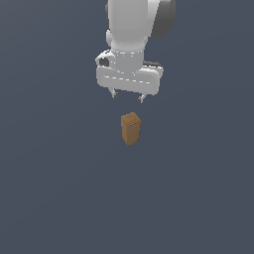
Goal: Pick up the object and move it to a goal position.
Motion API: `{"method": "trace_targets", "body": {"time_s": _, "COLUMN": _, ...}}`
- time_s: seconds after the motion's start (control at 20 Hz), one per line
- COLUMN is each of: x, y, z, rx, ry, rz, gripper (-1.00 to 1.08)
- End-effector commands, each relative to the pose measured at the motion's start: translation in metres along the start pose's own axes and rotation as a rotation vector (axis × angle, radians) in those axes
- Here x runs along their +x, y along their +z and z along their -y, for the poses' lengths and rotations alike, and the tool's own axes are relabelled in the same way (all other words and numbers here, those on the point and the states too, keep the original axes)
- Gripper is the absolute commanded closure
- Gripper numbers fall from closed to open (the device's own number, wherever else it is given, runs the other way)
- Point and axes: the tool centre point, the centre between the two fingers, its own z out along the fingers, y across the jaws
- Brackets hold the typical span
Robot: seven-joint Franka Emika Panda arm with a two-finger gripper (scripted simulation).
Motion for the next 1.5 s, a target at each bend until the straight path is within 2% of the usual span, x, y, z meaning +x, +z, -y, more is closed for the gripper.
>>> {"method": "trace_targets", "body": {"time_s": 0.0, "x": -0.002, "y": 0.009, "z": 0.001, "rx": -0.001, "ry": 0.061, "rz": 0.004, "gripper": -0.92}}
{"method": "trace_targets", "body": {"time_s": 1.1, "x": -0.027, "y": 0.088, "z": 0.004, "rx": -0.023, "ry": 0.596, "rz": 0.033, "gripper": -0.92}}
{"method": "trace_targets", "body": {"time_s": 1.45, "x": -0.035, "y": 0.106, "z": 0.005, "rx": -0.031, "ry": 0.722, "rz": 0.038, "gripper": -0.92}}
